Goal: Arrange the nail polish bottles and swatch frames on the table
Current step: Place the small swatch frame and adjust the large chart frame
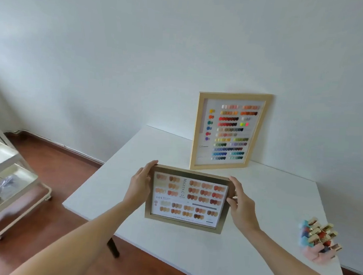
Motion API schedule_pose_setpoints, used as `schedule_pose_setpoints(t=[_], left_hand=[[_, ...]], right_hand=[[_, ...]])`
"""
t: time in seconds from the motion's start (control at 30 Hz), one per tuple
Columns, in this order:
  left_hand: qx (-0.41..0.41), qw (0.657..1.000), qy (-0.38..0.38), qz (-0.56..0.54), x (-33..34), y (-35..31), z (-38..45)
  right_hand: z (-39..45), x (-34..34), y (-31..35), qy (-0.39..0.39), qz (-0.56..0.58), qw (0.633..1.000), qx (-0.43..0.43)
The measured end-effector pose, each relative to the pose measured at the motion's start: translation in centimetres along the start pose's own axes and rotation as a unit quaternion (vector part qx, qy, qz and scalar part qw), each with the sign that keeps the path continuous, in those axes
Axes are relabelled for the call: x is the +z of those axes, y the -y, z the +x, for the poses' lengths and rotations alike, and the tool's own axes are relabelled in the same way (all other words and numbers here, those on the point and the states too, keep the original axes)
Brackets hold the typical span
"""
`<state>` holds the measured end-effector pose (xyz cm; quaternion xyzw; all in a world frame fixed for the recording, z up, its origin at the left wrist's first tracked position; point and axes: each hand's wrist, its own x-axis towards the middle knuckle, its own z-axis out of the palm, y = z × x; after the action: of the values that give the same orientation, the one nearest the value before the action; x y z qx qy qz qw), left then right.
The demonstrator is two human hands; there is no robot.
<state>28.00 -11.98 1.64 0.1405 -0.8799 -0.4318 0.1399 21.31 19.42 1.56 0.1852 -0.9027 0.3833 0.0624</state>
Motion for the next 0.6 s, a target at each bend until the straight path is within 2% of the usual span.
schedule_pose_setpoints(t=[0.27, 0.6], left_hand=[[-0.023, 0.996, -0.079, 0.037, -6.2, 3.0, 2.3], [-0.064, 0.990, -0.121, 0.026, -12.3, 9.8, 8.3]], right_hand=[[7.3, 4.8, 4.1, 0.054, 0.034, 0.995, -0.070], [15.8, 13.6, 9.6, 0.086, 0.027, 0.990, -0.109]])
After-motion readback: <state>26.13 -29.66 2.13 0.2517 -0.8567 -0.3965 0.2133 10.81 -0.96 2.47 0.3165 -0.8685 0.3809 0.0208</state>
